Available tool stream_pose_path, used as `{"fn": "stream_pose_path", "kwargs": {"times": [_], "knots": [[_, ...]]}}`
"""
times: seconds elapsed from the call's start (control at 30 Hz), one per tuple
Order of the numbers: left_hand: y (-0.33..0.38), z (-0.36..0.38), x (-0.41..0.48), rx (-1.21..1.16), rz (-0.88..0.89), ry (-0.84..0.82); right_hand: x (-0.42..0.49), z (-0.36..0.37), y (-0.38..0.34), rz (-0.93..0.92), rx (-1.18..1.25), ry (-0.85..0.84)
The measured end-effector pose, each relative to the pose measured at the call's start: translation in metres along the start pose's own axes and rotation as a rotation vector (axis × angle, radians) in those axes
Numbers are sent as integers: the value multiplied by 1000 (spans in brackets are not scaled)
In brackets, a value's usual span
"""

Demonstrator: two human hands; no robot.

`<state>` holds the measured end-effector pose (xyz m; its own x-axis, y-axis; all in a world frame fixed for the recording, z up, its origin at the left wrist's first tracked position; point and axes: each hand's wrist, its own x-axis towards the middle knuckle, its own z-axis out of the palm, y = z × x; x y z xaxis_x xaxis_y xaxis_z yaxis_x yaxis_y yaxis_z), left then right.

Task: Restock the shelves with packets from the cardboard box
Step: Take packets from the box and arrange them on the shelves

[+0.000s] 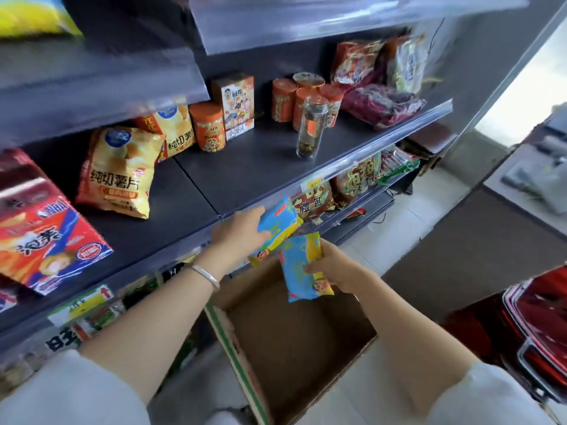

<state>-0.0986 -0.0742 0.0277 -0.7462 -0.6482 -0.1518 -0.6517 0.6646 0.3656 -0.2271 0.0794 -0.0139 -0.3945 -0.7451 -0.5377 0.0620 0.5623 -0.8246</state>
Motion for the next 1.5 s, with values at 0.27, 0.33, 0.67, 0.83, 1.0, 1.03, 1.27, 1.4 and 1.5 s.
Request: {"fn": "stream_pose_path", "kwargs": {"times": [0.27, 0.33, 0.67, 0.83, 1.0, 1.03, 1.27, 1.4, 1.5], "knots": [[6, -96, -60, -53, -52, 255, -47, 4, -77, -270, -60, 171], [3, -116, -79, -78, -59, 326, -61, 7, -100, -385, -148, 175], [-36, -231, -164, -53, -113, 740, -125, 56, -219, -761, -92, 54], [-87, -289, -177, -70, -133, 938, -125, 90, -272, -793, 97, 12], [-149, -333, -171, 47, -185, 1007, -90, 140, -323, -808, 347, 35], [-160, -339, -167, 98, -210, 990, -79, 152, -333, -796, 387, 58], [-219, -350, -124, 306, -283, 805, 1, 217, -378, -675, 370, 203], [-238, -342, -102, 387, -292, 721, 30, 209, -383, -609, 123, 247], [-243, -342, -93, 412, -295, 681, 38, 199, -385, -565, -67, 190]]}}
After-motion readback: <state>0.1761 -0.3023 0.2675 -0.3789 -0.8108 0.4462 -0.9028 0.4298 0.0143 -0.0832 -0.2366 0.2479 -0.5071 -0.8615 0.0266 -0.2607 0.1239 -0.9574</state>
